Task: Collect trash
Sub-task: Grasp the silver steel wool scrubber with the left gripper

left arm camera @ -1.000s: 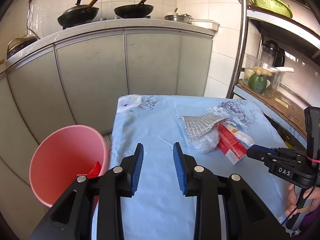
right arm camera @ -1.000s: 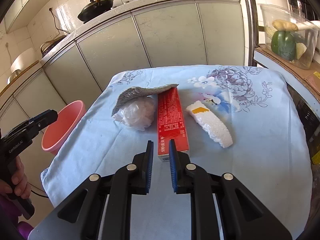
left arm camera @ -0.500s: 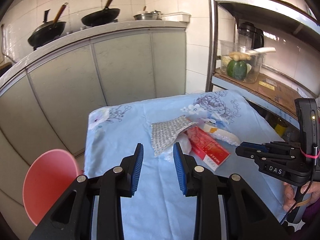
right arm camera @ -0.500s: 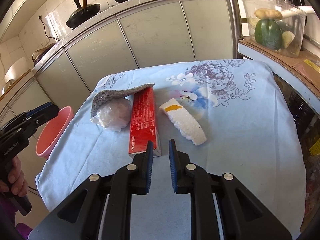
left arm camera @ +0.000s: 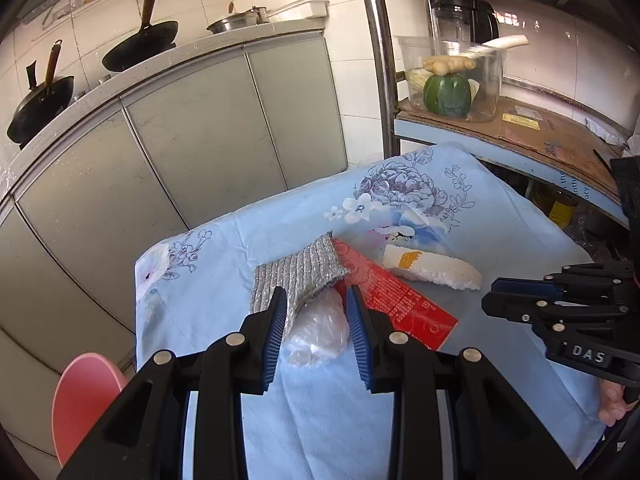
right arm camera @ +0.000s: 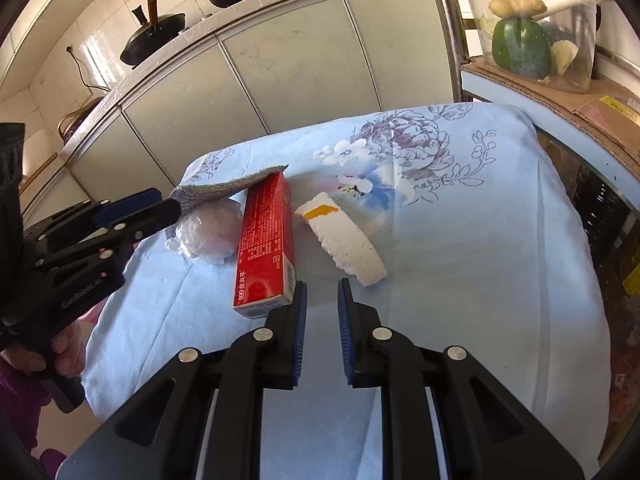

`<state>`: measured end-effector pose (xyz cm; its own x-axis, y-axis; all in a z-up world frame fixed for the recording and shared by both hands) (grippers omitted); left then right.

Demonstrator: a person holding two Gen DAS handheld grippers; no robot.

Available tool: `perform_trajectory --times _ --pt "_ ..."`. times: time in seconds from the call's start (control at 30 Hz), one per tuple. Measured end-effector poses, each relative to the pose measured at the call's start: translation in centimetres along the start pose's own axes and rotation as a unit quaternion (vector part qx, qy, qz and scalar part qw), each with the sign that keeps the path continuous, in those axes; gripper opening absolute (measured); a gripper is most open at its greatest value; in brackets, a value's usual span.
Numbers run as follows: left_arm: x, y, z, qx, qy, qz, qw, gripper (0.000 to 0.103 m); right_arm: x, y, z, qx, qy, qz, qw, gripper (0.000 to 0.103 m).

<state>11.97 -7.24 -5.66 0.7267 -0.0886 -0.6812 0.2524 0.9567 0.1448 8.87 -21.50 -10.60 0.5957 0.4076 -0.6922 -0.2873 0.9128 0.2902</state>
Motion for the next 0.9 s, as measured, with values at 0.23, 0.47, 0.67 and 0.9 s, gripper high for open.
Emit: perform_trajectory --times 0.23,0.47,0.67,0.9 --pt "1.7 0.6 0.6 -0.023 0.001 -0.004 0.9997 0.03 0.0 0.2 0.4 -0.01 0.003 0.006 1.0 0.016" --pt "1.1 3.3 0.8 -0.095 -0.015 -0.024 0.9951 0.01 0.4 0.8 1.3 -0.034 0.01 0.004 0.999 0.016" --pt "0.0 7.5 -0.2 -0.176 -0.018 -0.022 0.9839 0.006 1.2 0.7 2.4 -0.056 0.014 -0.005 0.998 0.044" --pt "-1.8 11.1 -3.2 -0.233 -0.015 -0.015 0.9723 0.006 3.3 0.2 2.7 -0.09 0.042 -0.031 0.995 0.045"
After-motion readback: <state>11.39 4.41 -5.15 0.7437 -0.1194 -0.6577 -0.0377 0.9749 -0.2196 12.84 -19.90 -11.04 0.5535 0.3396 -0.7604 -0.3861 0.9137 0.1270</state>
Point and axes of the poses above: each gripper's, at about its wrist camera, not at the fingertips, and x roughly the way its jaws point, y to its left, z to its top, the point moved 8 cm from there along x, roughly the way its jaws point, and after that the axes turned 4 degrees about -x, right-handed, at the moved point
